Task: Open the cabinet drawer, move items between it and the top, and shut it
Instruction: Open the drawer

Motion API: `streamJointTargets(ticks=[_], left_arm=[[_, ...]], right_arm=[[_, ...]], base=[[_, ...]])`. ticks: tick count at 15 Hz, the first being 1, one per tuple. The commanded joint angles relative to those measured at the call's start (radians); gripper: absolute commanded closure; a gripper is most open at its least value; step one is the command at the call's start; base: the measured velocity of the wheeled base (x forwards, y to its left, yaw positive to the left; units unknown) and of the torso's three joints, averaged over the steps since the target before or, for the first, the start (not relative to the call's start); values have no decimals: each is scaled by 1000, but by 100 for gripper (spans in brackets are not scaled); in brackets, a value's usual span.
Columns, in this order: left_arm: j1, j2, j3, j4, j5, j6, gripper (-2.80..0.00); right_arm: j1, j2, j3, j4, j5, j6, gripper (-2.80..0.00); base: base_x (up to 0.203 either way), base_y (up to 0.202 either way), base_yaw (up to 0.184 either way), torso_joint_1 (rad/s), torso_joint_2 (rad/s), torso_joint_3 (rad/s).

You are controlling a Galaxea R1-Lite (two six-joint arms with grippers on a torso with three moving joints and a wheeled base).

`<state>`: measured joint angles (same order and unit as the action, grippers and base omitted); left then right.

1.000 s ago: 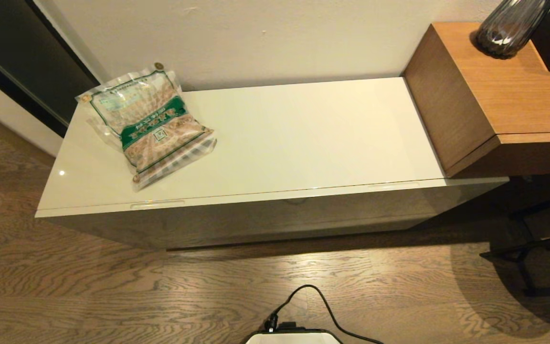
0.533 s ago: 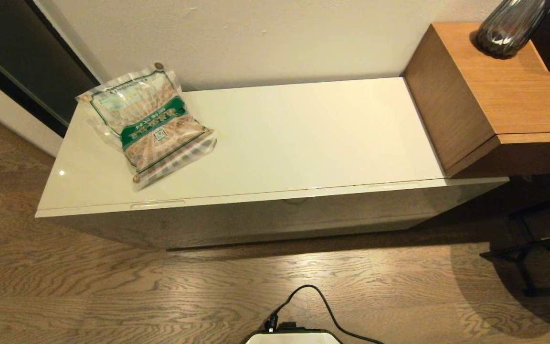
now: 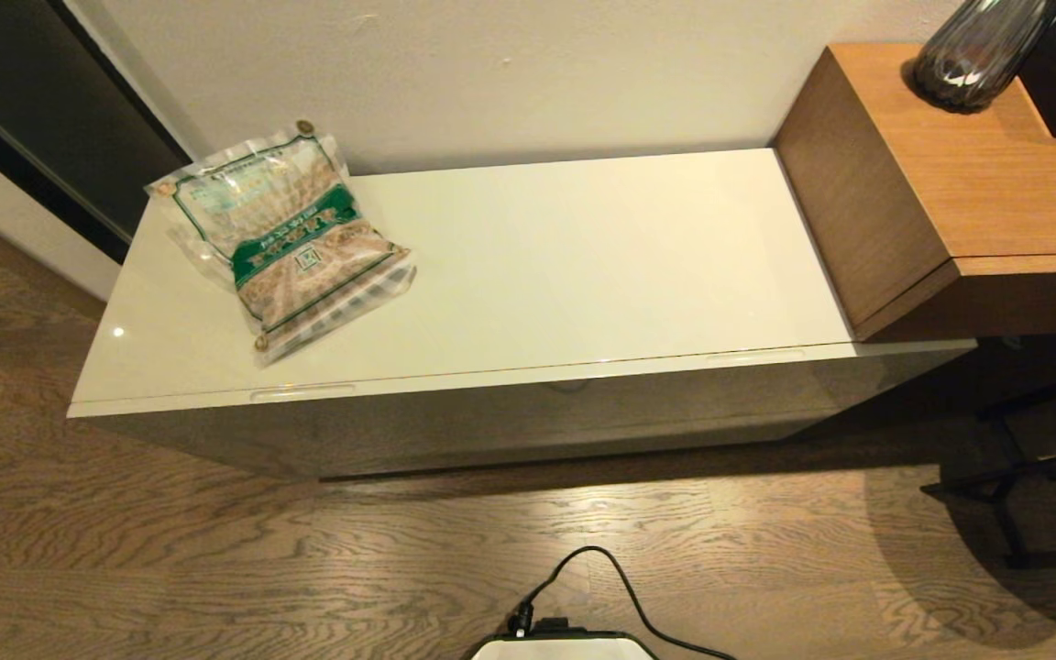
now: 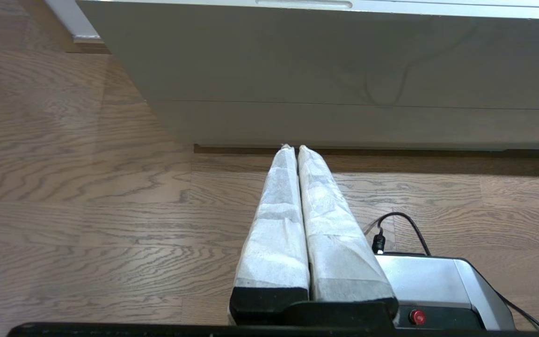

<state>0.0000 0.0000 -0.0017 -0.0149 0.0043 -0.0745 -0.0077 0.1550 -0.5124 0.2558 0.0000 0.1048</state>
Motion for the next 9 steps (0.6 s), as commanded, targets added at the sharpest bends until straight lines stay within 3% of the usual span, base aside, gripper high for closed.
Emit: streamJointTargets(ticks=[1, 4, 7, 9], left_arm=[[0, 2, 0, 0, 0, -1, 0], [0, 1, 0, 0, 0, -1, 0], [0, 1, 0, 0, 0, -1, 0], [0, 2, 0, 0, 0, -1, 0]], right_arm=[[0, 243, -206, 108, 7, 11, 0], [1, 573, -183, 70, 33, -39, 0], [4, 923, -160, -199, 38, -21, 0], [31, 1127, -166, -388, -16, 0, 0]], base=[[0, 0, 0, 0, 0, 0], [0, 0, 0, 0, 0, 0], [0, 0, 0, 0, 0, 0], [0, 0, 0, 0, 0, 0]])
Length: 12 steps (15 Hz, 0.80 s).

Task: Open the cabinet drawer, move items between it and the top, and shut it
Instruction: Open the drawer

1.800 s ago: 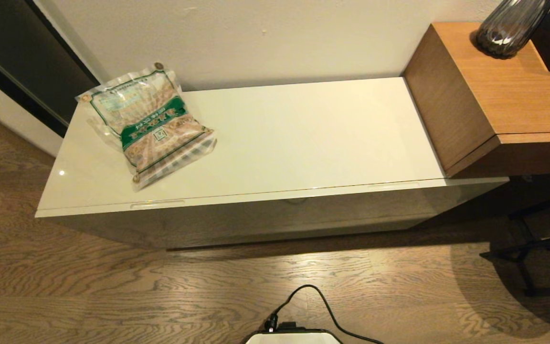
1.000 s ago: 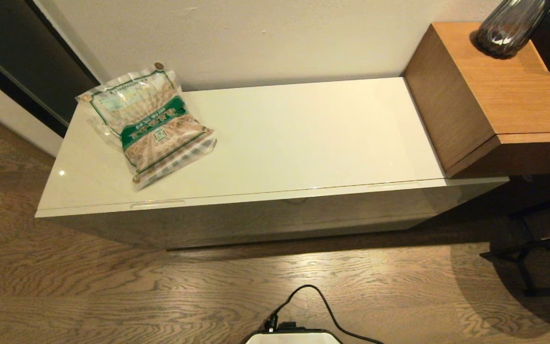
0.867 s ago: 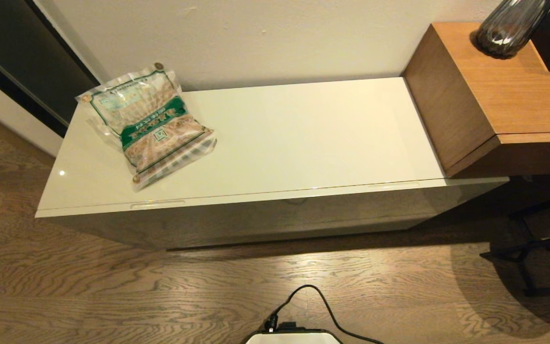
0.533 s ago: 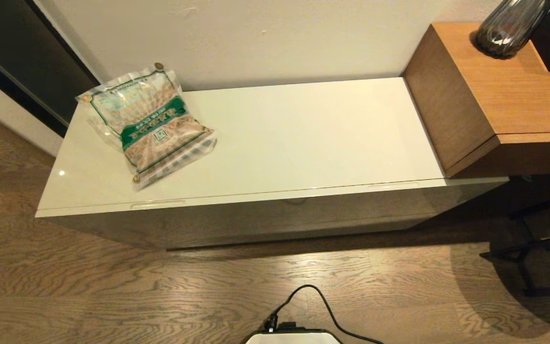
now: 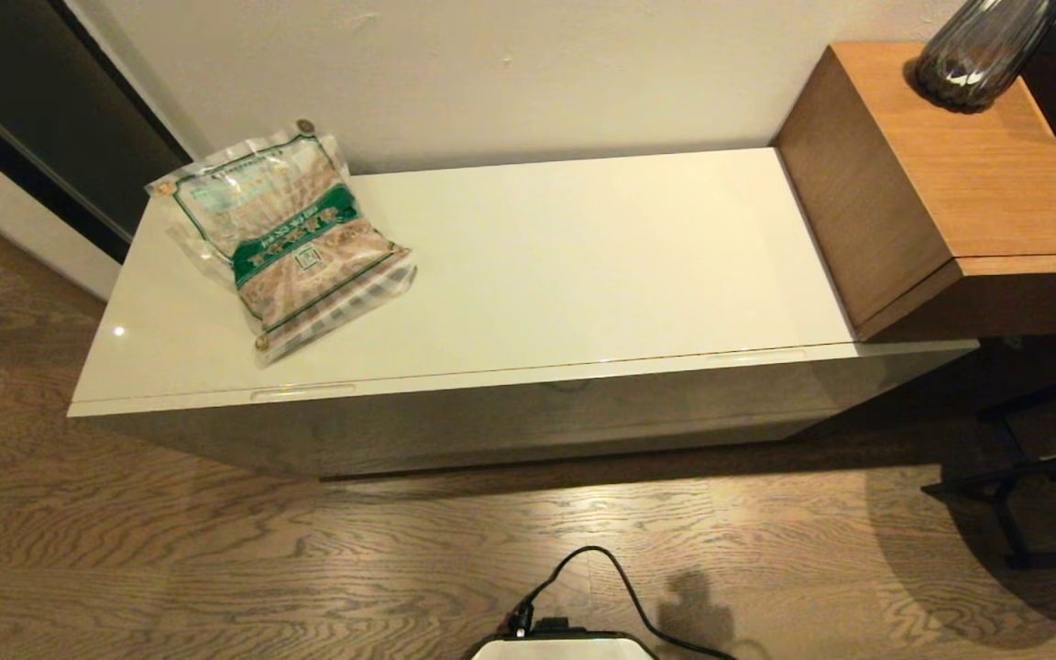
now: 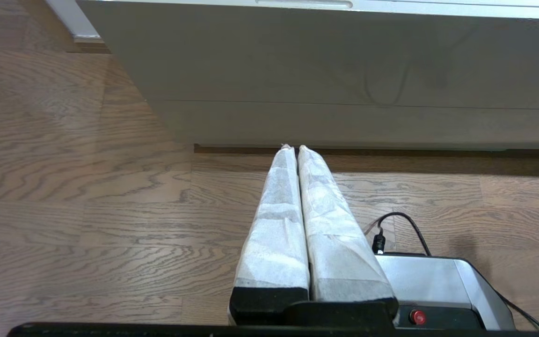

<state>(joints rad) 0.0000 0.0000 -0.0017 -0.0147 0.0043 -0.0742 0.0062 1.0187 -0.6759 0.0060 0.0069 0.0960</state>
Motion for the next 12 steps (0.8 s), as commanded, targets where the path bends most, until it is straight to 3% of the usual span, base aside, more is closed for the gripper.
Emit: streamJointTargets(ticks=[1, 3, 6, 12], left_arm=[[0, 0, 0, -1, 0, -1, 0], [0, 1, 0, -1, 0, -1, 0], [0, 1, 0, -1, 0, -1, 0], [0, 1, 0, -1, 0, -1, 0]], right_arm=[[37, 353, -11, -226, -49, 22, 0], [93, 492, -41, -348, -84, 44, 0], [206, 612, -137, -400, -124, 99, 0], [231, 802, -266, -401, -140, 119, 0]], base=[[0, 0, 0, 0, 0, 0], [0, 0, 0, 0, 0, 0], [0, 0, 0, 0, 0, 0], [0, 0, 0, 0, 0, 0]])
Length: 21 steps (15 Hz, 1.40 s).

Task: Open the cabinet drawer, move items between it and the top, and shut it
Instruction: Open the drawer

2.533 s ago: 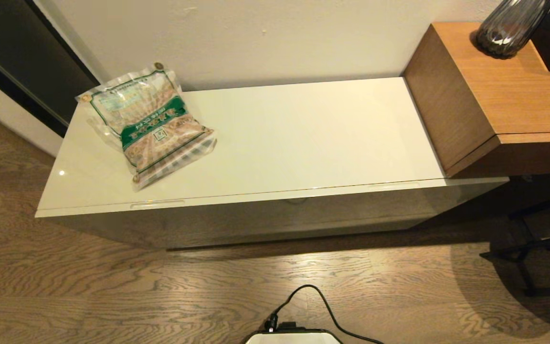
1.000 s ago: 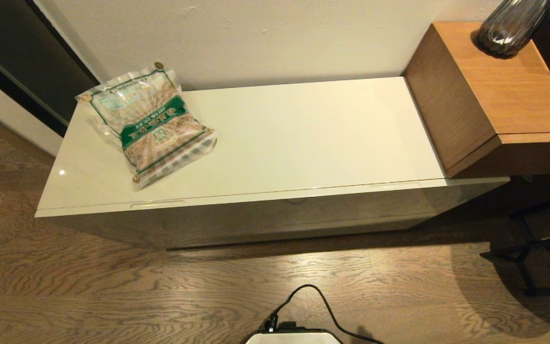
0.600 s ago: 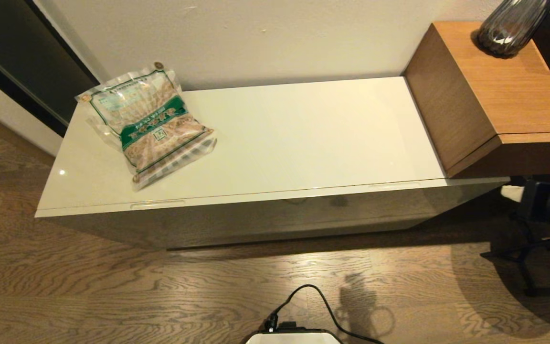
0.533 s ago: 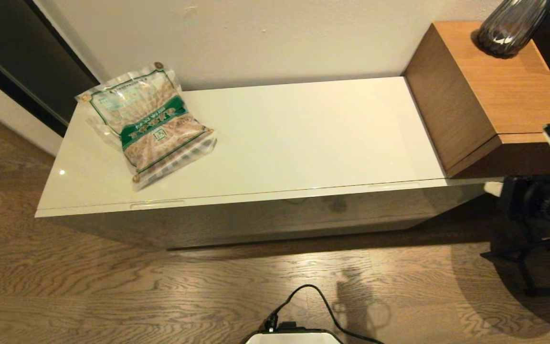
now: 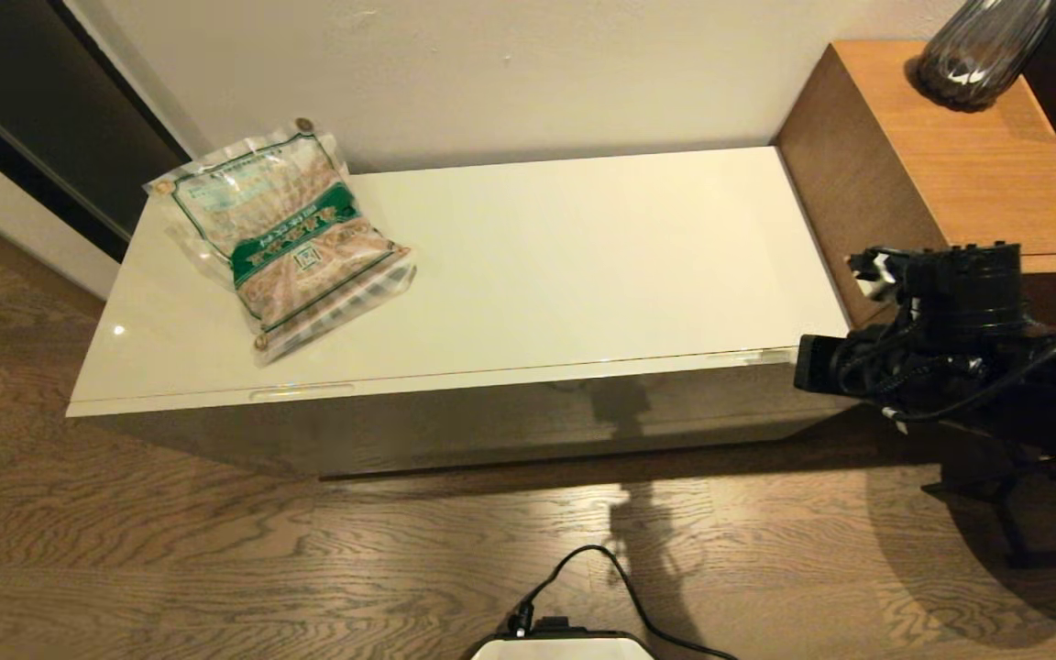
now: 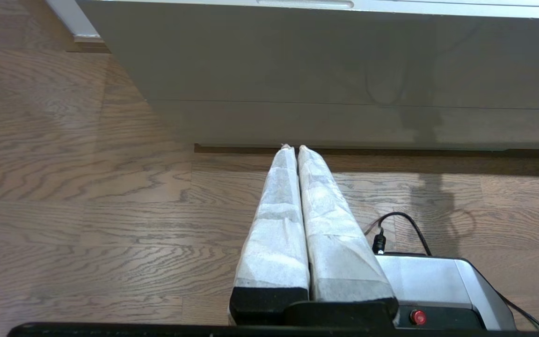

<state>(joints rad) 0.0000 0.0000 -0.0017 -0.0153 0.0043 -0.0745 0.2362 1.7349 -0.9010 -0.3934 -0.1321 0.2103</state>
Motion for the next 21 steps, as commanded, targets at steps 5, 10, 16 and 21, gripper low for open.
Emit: streamJointTargets(ticks=[5, 10, 16, 21], left_arm=[[0, 1, 0, 0, 0, -1, 0], [0, 2, 0, 0, 0, -1, 0], [0, 2, 0, 0, 0, -1, 0], [0, 1, 0, 0, 0, -1, 0]], right_arm=[[2, 149, -136, 41, 0, 26, 0], [2, 167, -98, 59, 2, 67, 0], [2, 124, -83, 240, 87, 267, 0], [34, -99, 76, 368, 124, 339, 0]], base=[[0, 0, 0, 0, 0, 0], [0, 0, 0, 0, 0, 0], [0, 0, 0, 0, 0, 0], [0, 0, 0, 0, 0, 0]])
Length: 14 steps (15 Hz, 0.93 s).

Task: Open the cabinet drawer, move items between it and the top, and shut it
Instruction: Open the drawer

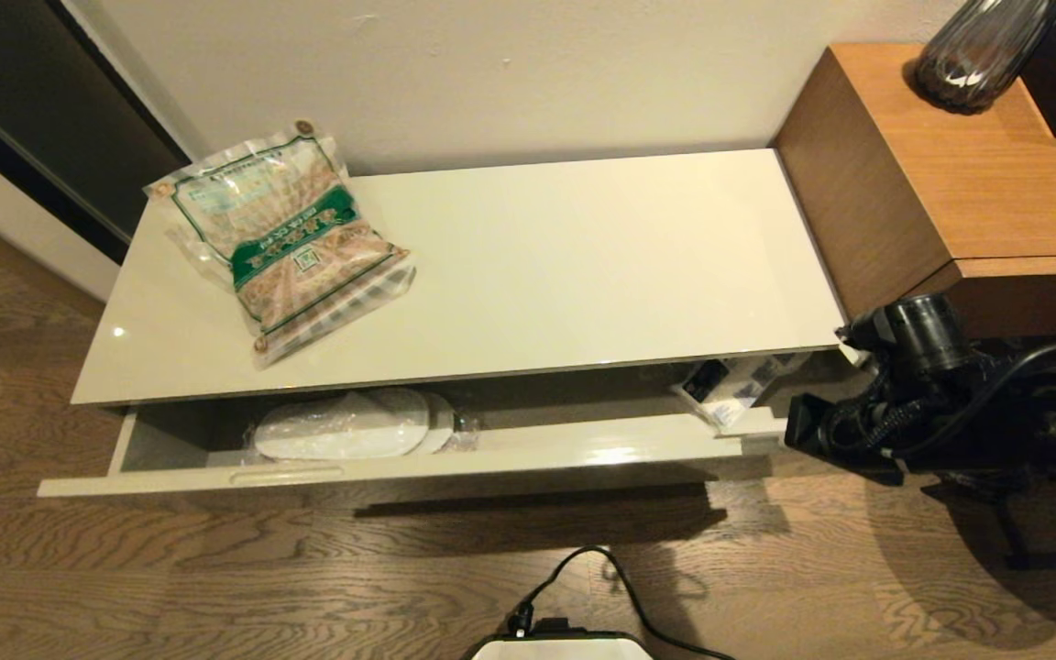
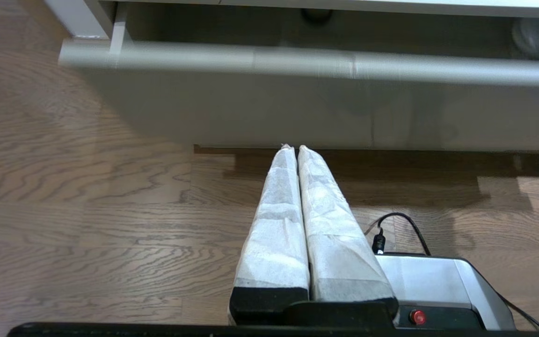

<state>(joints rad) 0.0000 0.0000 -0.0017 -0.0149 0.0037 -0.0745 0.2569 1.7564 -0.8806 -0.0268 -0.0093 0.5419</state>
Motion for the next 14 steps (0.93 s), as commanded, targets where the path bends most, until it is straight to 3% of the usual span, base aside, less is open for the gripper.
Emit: streamJointTargets(ticks=[1, 6, 9, 12, 14], left_arm=[[0, 2, 0, 0, 1, -1, 0], [0, 1, 0, 0, 1, -2, 0], [0, 2, 0, 0, 1, -1, 0], [0, 1, 0, 0, 1, -2, 0], [0, 1, 0, 0, 1, -2, 0]], right_arm=[[26, -190, 92, 34, 6, 17, 0], [83, -693, 194, 301, -17, 81, 0], [92, -904, 262, 347, -269, 77, 0], [42, -1026, 325, 306, -365, 9, 0], [29, -1128, 312, 299, -392, -135, 0]], base=[[0, 0, 0, 0, 0, 0], [0, 0, 0, 0, 0, 0], [0, 0, 0, 0, 0, 0], [0, 0, 0, 0, 0, 0], [0, 0, 0, 0, 0, 0]])
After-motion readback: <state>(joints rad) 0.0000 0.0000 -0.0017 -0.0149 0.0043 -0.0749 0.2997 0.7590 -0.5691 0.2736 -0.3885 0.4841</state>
